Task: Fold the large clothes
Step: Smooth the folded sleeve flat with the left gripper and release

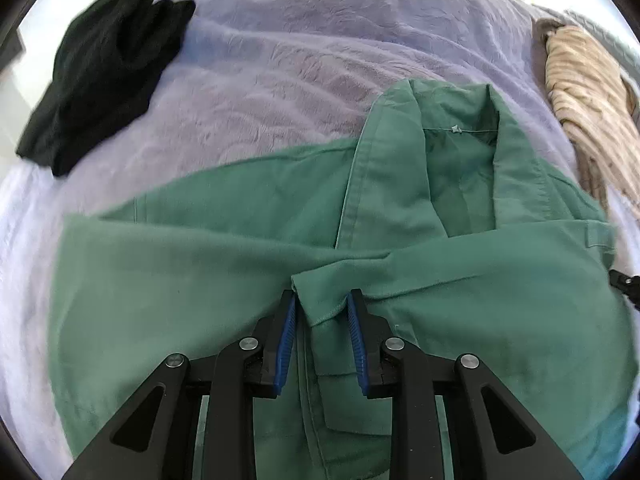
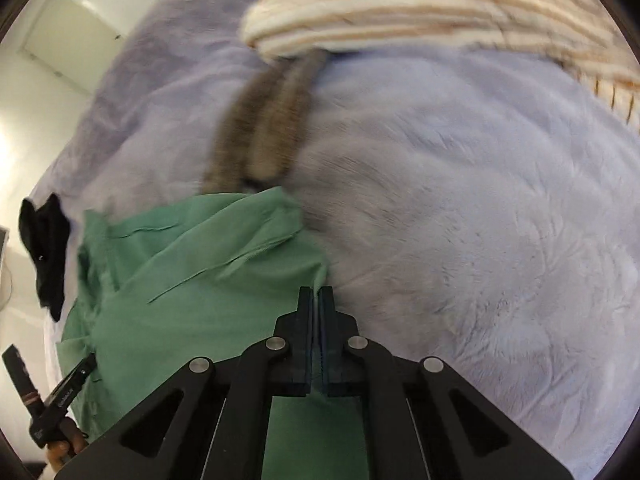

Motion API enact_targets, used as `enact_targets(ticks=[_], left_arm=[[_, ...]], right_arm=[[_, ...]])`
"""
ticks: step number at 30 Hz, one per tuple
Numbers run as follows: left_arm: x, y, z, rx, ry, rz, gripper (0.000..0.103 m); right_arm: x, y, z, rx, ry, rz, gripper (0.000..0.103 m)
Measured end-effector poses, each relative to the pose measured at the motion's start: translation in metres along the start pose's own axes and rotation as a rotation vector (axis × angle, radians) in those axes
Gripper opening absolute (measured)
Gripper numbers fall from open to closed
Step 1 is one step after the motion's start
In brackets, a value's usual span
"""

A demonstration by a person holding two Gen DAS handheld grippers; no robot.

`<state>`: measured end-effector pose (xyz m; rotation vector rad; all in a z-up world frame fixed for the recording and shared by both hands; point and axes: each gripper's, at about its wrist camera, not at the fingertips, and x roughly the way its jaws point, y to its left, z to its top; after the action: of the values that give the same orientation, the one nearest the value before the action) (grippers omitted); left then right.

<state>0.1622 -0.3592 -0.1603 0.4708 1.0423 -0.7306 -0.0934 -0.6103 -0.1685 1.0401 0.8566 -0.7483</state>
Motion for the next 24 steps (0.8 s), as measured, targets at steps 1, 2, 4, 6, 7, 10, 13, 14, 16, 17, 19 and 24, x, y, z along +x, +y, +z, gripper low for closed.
enact_targets(ticks=[1,2,4,6,7,10,13,14,16,17,19,24], left_arm=[[-0.001,-0.001,0.001,0.006,-0.002,0.012,0.028],[-0.003,-0.001,0.001,0.001,-0.001,0.015,0.028],[-0.011,0.004,0.002,-0.005,0.005,0.009,0.028],[-0.025,0.011,-0.001,0.007,0.003,0.009,0.028],[-0.033,0.013,-0.004,0.021,-0.003,0.017,0.028],[-0.059,0.018,-0.017,0.058,-0.021,0.018,0.028],[-0.076,0.012,-0.037,0.071,-0.011,-0.044,0.028],[-0.076,0.007,-0.044,0.08,-0.001,-0.056,0.028],[-0.069,-0.003,-0.054,0.101,0.021,-0.062,0.028],[-0.061,-0.009,-0.061,0.109,0.04,-0.048,0.028],[-0.046,-0.011,-0.073,0.094,0.072,-0.024,0.029],[-0.052,0.012,-0.079,0.01,0.06,-0.008,0.054]], right_arm=[[0.002,-0.004,0.0,0.024,0.002,0.011,0.003],[0.002,-0.007,-0.001,0.045,-0.001,0.023,0.003],[-0.004,-0.009,-0.004,0.066,-0.004,0.032,0.004],[-0.018,-0.01,-0.007,0.074,0.005,0.043,0.008],[-0.03,-0.01,-0.01,0.067,0.001,0.052,0.008],[-0.067,-0.003,-0.028,-0.005,-0.029,0.07,0.008],[-0.092,0.003,-0.054,-0.066,-0.032,0.088,0.008],[-0.095,0.006,-0.063,-0.092,-0.015,0.09,0.008],[-0.094,0.011,-0.077,-0.124,0.016,0.089,0.008],[-0.089,0.013,-0.084,-0.141,0.036,0.087,0.008],[-0.077,0.013,-0.092,-0.151,0.064,0.05,0.008],[-0.06,-0.02,-0.099,-0.071,0.116,0.05,0.002]])
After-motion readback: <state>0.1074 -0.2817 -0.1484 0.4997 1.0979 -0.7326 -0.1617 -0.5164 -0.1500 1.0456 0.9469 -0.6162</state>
